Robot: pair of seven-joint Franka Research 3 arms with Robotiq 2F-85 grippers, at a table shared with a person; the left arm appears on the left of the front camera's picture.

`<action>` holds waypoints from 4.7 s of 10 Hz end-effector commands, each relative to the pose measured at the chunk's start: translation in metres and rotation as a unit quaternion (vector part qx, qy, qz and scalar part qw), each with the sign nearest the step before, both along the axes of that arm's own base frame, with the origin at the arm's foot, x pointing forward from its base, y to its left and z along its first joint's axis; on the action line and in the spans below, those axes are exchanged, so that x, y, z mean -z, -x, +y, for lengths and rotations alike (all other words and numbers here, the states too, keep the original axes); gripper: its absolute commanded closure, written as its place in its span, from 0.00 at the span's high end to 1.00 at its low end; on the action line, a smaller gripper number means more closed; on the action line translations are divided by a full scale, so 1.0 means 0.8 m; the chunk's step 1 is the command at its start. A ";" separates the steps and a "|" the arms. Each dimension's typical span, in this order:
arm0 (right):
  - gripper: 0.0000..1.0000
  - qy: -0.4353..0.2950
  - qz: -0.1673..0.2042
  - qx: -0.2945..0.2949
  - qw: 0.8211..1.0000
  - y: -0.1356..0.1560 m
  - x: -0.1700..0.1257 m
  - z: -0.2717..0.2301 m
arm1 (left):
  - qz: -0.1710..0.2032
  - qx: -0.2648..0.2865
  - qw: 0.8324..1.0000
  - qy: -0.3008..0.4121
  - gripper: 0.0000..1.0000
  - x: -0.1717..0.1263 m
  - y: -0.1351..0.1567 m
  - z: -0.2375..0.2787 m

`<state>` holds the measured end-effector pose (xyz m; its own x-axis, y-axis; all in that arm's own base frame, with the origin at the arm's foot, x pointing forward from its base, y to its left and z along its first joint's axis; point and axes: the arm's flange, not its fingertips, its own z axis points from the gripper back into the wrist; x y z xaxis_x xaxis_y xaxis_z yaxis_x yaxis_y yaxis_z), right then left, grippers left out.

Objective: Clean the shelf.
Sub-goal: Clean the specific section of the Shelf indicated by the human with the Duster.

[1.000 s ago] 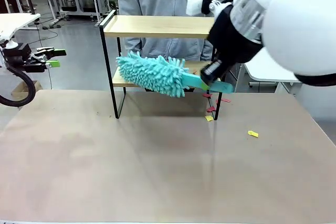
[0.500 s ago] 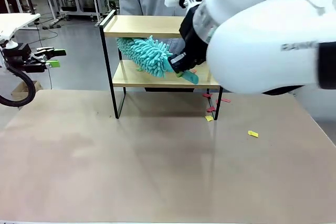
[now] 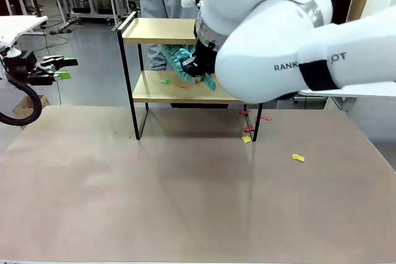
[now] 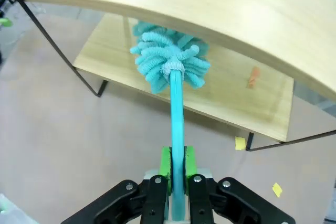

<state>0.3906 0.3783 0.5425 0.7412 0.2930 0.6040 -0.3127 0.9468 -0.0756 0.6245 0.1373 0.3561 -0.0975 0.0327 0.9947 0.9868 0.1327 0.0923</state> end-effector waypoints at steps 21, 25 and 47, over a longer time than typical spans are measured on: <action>0.13 -0.117 0.005 0.094 0.989 -0.059 0.048 0.164 | -0.003 0.001 1.000 0.001 1.00 -0.003 0.002 0.000; 0.13 -0.122 0.051 0.118 0.984 -0.056 0.075 0.150 | -0.003 0.001 1.000 0.001 1.00 -0.003 0.002 0.000; 0.13 -0.047 0.104 0.335 0.935 0.046 0.028 -0.094 | -0.003 0.001 1.000 0.001 1.00 -0.003 0.002 0.000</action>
